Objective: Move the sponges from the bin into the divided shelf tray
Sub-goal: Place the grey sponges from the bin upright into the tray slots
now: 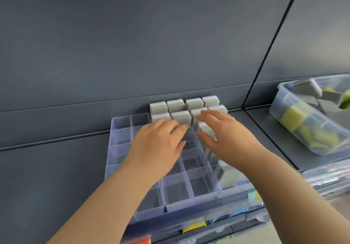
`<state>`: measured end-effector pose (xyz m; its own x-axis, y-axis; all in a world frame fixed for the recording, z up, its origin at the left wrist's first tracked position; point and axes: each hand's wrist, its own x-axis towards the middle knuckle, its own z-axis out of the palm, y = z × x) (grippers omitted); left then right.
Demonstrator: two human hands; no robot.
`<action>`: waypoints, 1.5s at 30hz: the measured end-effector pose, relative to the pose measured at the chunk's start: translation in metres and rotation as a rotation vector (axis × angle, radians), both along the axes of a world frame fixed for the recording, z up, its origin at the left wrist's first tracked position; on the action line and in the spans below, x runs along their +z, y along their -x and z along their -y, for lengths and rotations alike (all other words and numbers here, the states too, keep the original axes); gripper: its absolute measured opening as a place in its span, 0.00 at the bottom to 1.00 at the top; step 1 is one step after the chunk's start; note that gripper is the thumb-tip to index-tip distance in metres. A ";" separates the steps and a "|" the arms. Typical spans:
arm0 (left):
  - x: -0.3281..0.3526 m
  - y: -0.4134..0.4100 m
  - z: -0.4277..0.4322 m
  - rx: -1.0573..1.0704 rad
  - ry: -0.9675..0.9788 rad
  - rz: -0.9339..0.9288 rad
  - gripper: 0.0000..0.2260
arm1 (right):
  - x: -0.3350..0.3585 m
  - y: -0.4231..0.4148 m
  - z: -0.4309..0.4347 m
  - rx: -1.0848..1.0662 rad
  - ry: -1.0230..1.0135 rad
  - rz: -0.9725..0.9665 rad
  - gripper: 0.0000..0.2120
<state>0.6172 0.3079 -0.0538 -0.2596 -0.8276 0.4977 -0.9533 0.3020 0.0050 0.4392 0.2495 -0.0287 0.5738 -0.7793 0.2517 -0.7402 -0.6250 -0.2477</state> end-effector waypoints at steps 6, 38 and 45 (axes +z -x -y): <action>0.002 0.116 -0.048 -0.066 0.100 -0.100 0.15 | -0.007 0.110 -0.067 -0.061 0.130 0.199 0.18; -0.014 0.423 0.145 -0.231 -0.088 -0.129 0.20 | -0.028 0.474 0.024 -0.615 -0.083 0.122 0.23; -0.014 0.435 0.211 -0.224 -0.111 -0.120 0.20 | -0.023 0.493 0.099 -0.593 -0.082 0.204 0.22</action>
<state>0.1822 0.0973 -0.0680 -0.3870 -0.8075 0.4451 -0.8534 0.4965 0.1589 -0.0542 0.1507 -0.0518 -0.0155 -0.9715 0.2367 -0.8877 -0.0956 -0.4504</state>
